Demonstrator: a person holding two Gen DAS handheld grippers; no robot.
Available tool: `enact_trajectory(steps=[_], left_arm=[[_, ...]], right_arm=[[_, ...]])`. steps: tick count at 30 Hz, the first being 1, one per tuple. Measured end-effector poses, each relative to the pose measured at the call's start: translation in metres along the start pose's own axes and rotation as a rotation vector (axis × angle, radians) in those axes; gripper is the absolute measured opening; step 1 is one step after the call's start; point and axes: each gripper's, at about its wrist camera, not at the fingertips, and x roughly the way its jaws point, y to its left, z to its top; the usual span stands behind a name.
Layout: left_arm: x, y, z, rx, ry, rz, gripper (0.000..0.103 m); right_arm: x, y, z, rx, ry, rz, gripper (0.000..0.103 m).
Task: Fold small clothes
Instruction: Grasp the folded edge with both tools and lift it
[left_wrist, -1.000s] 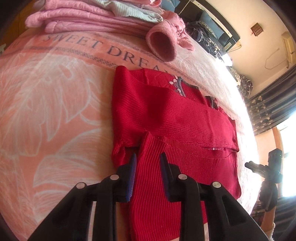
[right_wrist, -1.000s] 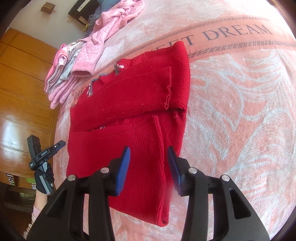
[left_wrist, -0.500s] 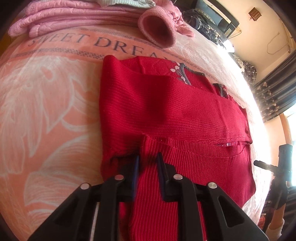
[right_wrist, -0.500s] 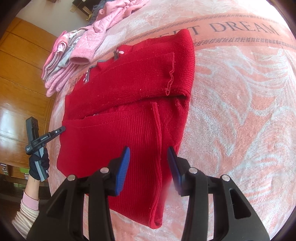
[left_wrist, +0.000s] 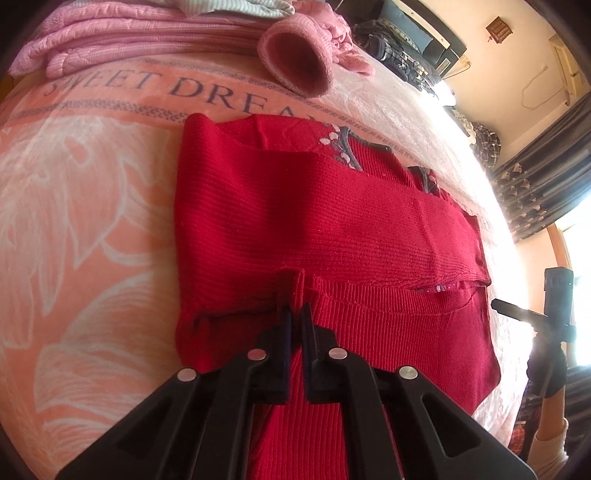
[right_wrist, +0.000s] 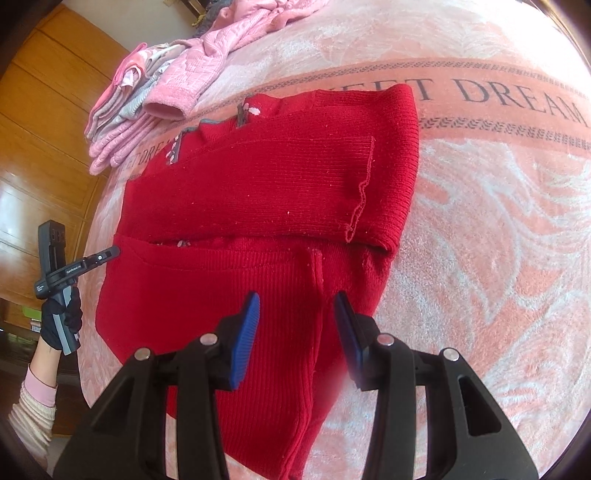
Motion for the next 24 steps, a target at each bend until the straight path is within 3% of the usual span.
enact_trajectory(steps=[4, 6, 8, 13, 24], left_arm=[[0.007, -0.004, 0.002, 0.014, 0.005, 0.039, 0.006], [0.008, -0.005, 0.002, 0.015, 0.006, 0.052, 0.006], [0.008, -0.006, 0.002, 0.02, 0.004, 0.056, 0.006], [-0.008, -0.005, -0.005, 0.009, -0.057, 0.003, 0.003], [-0.062, -0.011, -0.022, -0.01, -0.203, -0.087, 0.003]], right_arm=[[0.018, -0.003, 0.008, -0.004, 0.022, -0.01, 0.041], [0.021, 0.002, 0.01, -0.024, 0.014, -0.026, 0.032], [0.021, 0.007, 0.009, -0.06, 0.013, -0.023, 0.005], [0.005, 0.019, -0.001, -0.115, -0.028, 0.006, 0.003], [-0.052, 0.017, -0.015, -0.059, -0.159, 0.141, 0.003]])
